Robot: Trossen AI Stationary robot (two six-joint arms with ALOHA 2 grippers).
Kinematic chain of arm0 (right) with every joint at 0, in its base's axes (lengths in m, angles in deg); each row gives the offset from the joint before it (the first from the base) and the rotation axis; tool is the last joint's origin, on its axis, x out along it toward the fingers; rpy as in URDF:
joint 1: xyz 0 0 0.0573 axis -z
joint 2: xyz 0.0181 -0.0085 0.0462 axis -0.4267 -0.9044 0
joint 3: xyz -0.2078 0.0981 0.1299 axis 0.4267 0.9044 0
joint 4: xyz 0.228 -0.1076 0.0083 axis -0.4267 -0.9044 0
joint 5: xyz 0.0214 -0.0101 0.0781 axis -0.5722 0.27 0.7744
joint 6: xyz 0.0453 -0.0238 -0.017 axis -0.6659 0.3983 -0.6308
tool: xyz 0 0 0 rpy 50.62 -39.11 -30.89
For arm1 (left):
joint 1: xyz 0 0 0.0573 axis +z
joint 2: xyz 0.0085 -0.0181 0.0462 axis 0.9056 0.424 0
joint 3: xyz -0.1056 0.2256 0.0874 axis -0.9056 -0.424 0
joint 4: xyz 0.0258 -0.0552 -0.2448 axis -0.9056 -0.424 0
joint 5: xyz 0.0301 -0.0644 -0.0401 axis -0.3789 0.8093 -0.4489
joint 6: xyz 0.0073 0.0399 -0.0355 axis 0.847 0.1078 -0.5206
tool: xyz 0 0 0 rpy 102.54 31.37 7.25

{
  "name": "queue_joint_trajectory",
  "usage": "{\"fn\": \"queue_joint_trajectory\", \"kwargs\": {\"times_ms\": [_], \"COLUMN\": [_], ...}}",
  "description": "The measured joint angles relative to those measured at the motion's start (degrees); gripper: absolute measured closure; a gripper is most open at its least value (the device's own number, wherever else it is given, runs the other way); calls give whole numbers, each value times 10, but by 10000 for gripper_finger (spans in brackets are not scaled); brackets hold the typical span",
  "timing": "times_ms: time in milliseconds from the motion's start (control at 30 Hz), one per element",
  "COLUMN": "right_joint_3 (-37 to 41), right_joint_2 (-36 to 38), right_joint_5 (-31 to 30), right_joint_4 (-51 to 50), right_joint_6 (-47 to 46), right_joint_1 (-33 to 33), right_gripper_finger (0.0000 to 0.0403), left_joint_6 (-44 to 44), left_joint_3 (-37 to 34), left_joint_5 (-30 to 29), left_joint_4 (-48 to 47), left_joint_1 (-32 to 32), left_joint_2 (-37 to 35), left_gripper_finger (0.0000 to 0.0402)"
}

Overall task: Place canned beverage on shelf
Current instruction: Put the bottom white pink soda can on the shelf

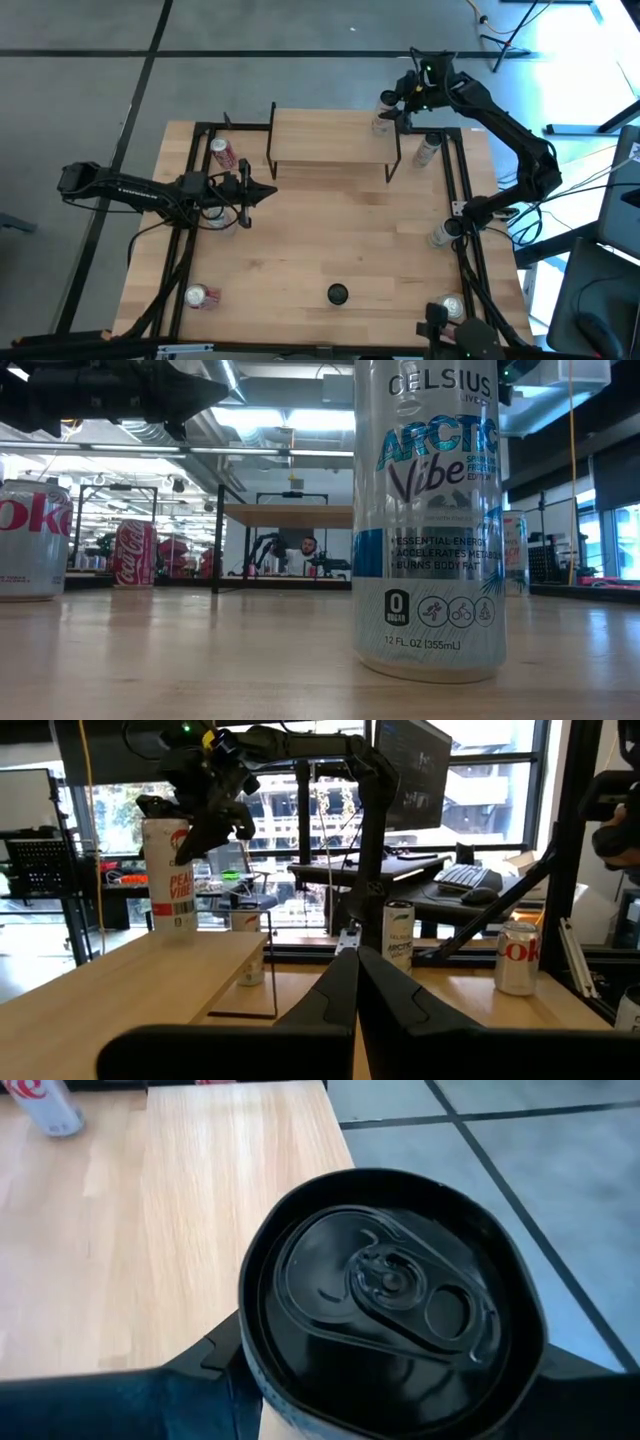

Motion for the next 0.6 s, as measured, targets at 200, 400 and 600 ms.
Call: {"fn": "queue_joint_trajectory", "kwargs": {"times_ms": [200,400,600], "right_joint_3": [0,-1,-1], "right_joint_2": [-5,-20,-25], "right_joint_5": [2,9,9], "right_joint_4": [-7,-18,-15], "right_joint_6": [8,12,12], "right_joint_1": [1,4,4], "right_gripper_finger": [183,181,156], "left_joint_6": [1,1,1], "left_joint_3": [0,0,0], "left_joint_5": [-2,-2,-2], "left_joint_4": [0,0,-1], "left_joint_1": [0,0,0], "left_joint_2": [0,0,0], "left_gripper_finger": [401,401,401]}}
